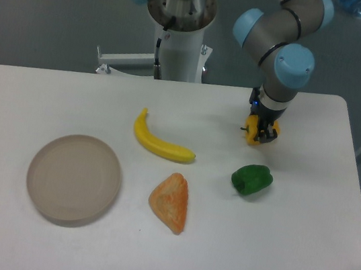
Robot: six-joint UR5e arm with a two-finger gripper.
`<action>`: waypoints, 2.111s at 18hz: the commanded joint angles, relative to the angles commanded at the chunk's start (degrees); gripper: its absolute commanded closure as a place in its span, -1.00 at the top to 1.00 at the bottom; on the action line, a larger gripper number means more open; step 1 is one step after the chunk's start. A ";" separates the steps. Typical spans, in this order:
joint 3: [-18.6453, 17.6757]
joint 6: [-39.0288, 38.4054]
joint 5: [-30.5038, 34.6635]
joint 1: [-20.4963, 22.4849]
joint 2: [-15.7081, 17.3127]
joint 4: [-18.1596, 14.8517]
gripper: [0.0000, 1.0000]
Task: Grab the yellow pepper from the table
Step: 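Lift the grasped yellow pepper up off the table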
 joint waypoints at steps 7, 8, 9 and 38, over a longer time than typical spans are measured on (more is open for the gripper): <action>13.63 -9.67 -0.88 -1.32 -2.90 -10.36 -0.21; 15.47 -9.67 -1.23 -1.41 -3.60 -12.29 -0.21; 18.10 -9.76 -1.84 -1.32 -4.39 -15.53 -0.21; 32.19 -25.67 -1.76 -10.28 -13.36 -18.81 -0.20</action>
